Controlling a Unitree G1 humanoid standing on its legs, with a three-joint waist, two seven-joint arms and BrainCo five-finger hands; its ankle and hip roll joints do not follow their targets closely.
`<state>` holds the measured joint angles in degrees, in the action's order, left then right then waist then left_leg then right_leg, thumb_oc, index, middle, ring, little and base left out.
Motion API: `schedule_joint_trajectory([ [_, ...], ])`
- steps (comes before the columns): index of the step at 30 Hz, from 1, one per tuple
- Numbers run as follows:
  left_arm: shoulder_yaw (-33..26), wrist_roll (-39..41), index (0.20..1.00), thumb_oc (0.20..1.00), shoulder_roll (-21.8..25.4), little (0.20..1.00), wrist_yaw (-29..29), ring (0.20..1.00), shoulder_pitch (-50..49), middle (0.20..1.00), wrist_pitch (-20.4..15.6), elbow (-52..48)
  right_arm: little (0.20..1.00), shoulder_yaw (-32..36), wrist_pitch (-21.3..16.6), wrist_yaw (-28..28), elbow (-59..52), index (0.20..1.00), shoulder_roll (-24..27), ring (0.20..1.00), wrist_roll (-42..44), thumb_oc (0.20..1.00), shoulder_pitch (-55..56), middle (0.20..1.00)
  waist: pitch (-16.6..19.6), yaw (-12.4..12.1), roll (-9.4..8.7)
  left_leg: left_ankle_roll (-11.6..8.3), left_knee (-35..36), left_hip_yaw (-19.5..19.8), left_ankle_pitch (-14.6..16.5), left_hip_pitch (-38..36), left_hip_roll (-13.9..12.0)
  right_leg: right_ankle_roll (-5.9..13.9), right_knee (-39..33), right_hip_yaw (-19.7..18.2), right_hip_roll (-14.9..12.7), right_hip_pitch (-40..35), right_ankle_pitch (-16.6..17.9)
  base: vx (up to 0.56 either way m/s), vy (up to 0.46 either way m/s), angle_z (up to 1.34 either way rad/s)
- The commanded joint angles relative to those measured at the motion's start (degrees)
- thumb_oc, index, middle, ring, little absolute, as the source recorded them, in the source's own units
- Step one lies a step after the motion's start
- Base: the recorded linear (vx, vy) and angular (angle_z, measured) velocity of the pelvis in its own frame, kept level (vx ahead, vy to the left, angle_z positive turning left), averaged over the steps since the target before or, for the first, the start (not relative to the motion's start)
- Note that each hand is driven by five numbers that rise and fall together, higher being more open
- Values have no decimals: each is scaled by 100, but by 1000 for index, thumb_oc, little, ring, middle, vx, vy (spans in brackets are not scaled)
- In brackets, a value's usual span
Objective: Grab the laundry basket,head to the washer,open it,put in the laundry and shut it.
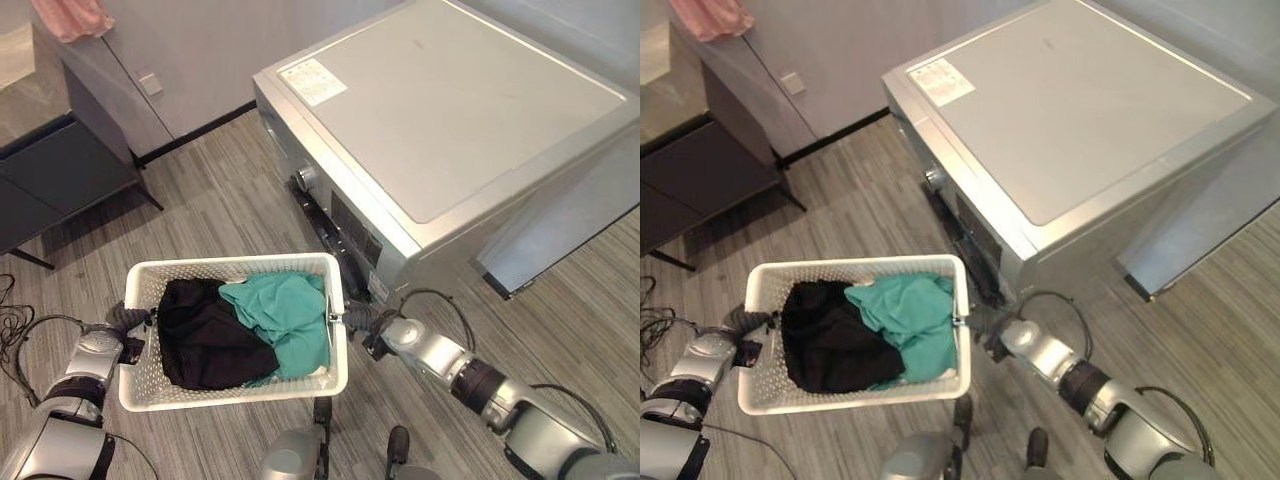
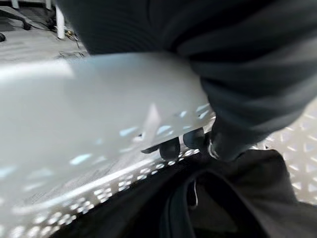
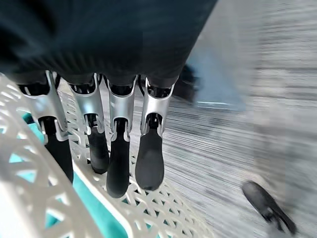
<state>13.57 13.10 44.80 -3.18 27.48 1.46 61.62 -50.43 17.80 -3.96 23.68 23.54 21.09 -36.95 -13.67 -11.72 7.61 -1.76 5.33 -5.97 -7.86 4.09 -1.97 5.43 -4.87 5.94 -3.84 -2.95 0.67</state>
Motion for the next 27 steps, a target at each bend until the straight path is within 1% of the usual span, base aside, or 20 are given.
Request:
schedule_joint_trajectory([
  [1, 330, 30, 200, 200, 531, 200, 35, 200, 401, 200, -143, 256, 200, 385, -1022, -602, -462, 200, -1980, 200, 633, 200, -986, 200, 311, -72, -434, -152, -33, 43, 341, 252, 108, 541, 238, 33, -798, -15, -148, 63, -18, 9],
  [2, 380, 15, 200, 200, 700, 200, 18, 200, 483, 200, -153, 307, 200, 372, -1048, -588, -394, 200, -2139, 200, 584, 200, -1288, 200, 350, -126, -452, -157, -33, 56, 342, 237, 105, 533, 206, 65, -792, -61, -149, 47, -17, 14],
  [4, 419, 20, 200, 200, 784, 200, 0, 200, 558, 200, -151, 341, 200, 365, -1052, -566, -349, 200, -2196, 200, 587, 200, -1441, 200, 363, -142, -465, -161, -33, 63, 343, 227, 99, 528, 184, 75, -786, -84, -149, 35, -20, 9],
  [7, 585, 70, 200, 200, 1007, 200, -31, 200, 810, 200, -165, 387, 200, 395, -1111, -454, -95, 200, -2444, 200, 575, 200, -1918, 200, 391, -193, -493, -175, -33, 82, 344, 214, 87, 522, 133, 117, -764, -138, -149, 34, -32, 1],
  [10, 772, 240, 200, 200, 1121, 200, -121, 200, 1057, 200, -194, 376, 200, 485, -1154, -321, 251, 200, -2618, 200, 518, 200, -2413, 200, 435, -249, -531, -195, -33, 109, 339, 202, 72, 510, 89, 153, -739, -192, -155, 42, -30, 0],
  [13, 908, 351, 200, 200, 1192, 200, -175, 200, 1225, 200, -206, 375, 200, 589, -1170, -219, 443, 200, -2670, 200, 540, 200, -2724, 200, 466, -263, -562, -206, -33, 126, 335, 203, 69, 506, 66, 173, -726, -224, -157, 31, -17, 1],
  [14, 1128, 419, 200, 200, 1273, 200, -202, 200, 1526, 200, -215, 420, 200, 609, -1174, -152, 626, 200, -2652, 200, 367, 200, -3068, 200, 506, -273, -599, -219, -33, 151, 334, 206, 63, 507, 34, 215, -712, -260, -157, 52, -26, 2],
  [18, 1558, 697, 200, 200, 1278, 200, -219, 200, 2062, 200, -236, 367, 200, 832, -1234, 175, 1218, 200, -2657, 200, 324, 200, -3851, 200, 581, -285, -679, -234, -33, 182, 334, 209, 58, 519, 58, 268, -687, -295, -169, 56, -27, 7],
  [19, 1730, 836, 200, 200, 1277, 200, -203, 200, 2291, 200, -241, 346, 200, 843, -1225, 243, 1363, 200, -2564, 200, 338, 200, -4162, 200, 633, -268, -737, -237, -33, 196, 346, 192, 53, 523, 110, 285, -678, -296, -171, 52, -16, 13],
  [20, 1751, 839, 200, 200, 1277, 200, -204, 200, 2316, 200, -241, 354, 200, 854, -1229, 241, 1371, 200, -2560, 200, 340, 200, -4174, 200, 627, -275, -745, -237, -33, 196, 346, 191, 54, 524, 112, 285, -679, -296, -173, 55, -10, 13],
  [22, 2030, 1082, 200, 200, 1248, 200, -274, 200, 2645, 200, -250, 279, 200, 824, -1190, 310, 1626, 200, -2280, 200, 478, 200, -4569, 200, 687, -223, -823, -237, -33, 209, 358, 166, 54, 535, 152, 290, -671, -318, -166, 45, 3, 5],
  [23, 2045, 1085, 200, 200, 1248, 200, -276, 200, 2666, 200, -250, 286, 200, 832, -1193, 307, 1634, 200, -2277, 200, 481, 200, -4580, 200, 680, -228, -830, -236, -33, 209, 358, 164, 55, 535, 152, 290, -672, -319, -167, 49, 6, 1],
  [25, 2241, 1208, 200, 200, 1276, 200, -317, 200, 2904, 200, -245, 279, 200, 684, -1174, 253, 1718, 200, -1925, 200, 668, 200, -4920, 200, 720, -157, -912, -242, -33, 208, 365, 139, 50, 550, 149, 304, -670, -335, -143, 46, 5, 0],
  [26, 2456, 1320, 200, 200, 1310, 200, -394, 200, 3162, 200, -260, 258, 200, 572, -1180, 252, 1931, 200, -1562, 200, 1015, 200, -5276, 200, 745, -85, -1005, -249, -33, 201, 377, 126, 49, 565, 151, 307, -666, -333, -129, 36, 3, 2],
  [27, 2472, 1323, 200, 200, 1310, 200, -395, 200, 3184, 200, -260, 265, 200, 578, -1186, 247, 1944, 200, -1558, 200, 1021, 200, -5289, 200, 737, -90, -1012, -249, -33, 200, 378, 125, 50, 566, 152, 307, -667, -333, -130, 32, 4, 4],
])
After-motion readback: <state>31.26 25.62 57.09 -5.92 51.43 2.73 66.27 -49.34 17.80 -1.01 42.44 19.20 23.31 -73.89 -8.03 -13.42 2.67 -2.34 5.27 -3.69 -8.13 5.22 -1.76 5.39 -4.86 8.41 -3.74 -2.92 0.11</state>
